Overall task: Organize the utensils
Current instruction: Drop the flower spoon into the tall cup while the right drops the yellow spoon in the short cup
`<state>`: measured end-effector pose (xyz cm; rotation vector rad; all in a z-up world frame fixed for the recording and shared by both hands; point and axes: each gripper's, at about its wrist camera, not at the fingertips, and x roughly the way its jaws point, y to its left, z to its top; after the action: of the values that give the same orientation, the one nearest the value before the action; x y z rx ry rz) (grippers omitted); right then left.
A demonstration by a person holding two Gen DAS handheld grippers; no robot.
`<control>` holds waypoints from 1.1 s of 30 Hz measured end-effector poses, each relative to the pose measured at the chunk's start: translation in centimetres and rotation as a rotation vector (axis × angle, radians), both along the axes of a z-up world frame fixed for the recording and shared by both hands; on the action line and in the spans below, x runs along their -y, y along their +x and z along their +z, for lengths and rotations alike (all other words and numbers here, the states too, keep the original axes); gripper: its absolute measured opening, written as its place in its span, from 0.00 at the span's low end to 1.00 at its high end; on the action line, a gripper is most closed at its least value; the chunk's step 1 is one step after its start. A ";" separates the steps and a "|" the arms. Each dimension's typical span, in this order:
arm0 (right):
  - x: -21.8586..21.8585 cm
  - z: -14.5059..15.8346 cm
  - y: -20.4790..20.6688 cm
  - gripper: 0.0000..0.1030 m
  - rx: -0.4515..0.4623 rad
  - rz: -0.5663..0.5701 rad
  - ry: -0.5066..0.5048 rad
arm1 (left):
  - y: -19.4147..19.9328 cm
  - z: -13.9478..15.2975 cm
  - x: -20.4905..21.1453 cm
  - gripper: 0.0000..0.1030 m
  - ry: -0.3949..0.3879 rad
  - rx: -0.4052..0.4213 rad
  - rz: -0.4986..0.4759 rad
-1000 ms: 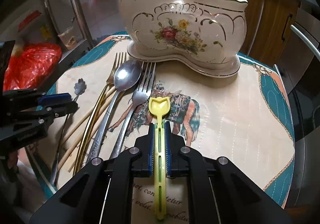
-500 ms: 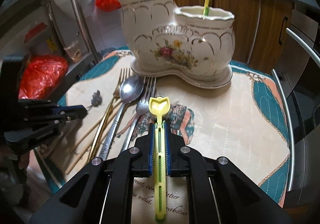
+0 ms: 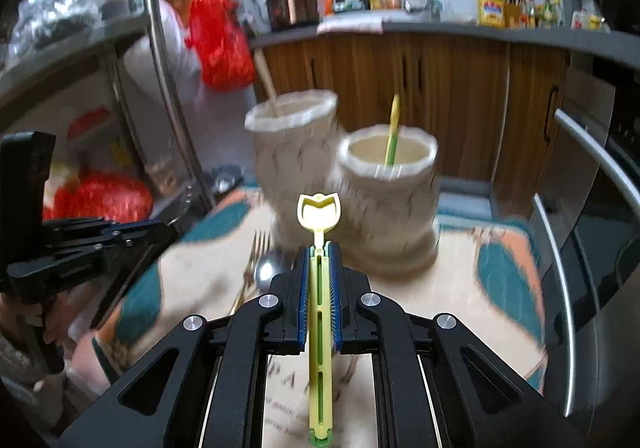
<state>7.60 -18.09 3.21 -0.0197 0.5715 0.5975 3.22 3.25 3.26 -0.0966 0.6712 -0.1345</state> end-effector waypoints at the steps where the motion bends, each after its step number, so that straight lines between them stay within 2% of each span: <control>1: 0.2 0.7 0.5 0.10 0.016 -0.008 0.020 | 0.2 0.9 0.0 0.03 -0.009 0.029 -0.003; 8: 1.8 4.5 4.6 0.10 0.088 -0.066 0.167 | 4.0 7.1 1.1 0.03 -0.053 0.221 -0.051; 12: 2.3 5.7 7.4 0.10 0.120 -0.098 0.239 | 7.2 9.4 2.3 0.03 -0.079 0.299 -0.068; 15: 2.4 5.7 9.5 0.10 0.105 -0.103 0.298 | 9.3 10.4 3.5 0.03 -0.066 0.358 -0.064; 21: 2.4 4.4 12.5 0.10 0.066 -0.130 0.377 | 13.1 10.6 5.3 0.03 -0.055 0.416 -0.046; 27: 2.2 2.8 13.5 0.10 0.101 -0.198 0.364 | 15.0 10.0 5.3 0.03 -0.048 0.446 0.005; 33: 1.7 1.4 14.4 0.10 0.100 -0.240 0.343 | 15.4 8.7 5.4 0.03 -0.036 0.467 0.012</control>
<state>22.05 -19.82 4.61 0.3361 0.3623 0.4514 18.63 -2.14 11.96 -0.0993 0.2018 -0.1514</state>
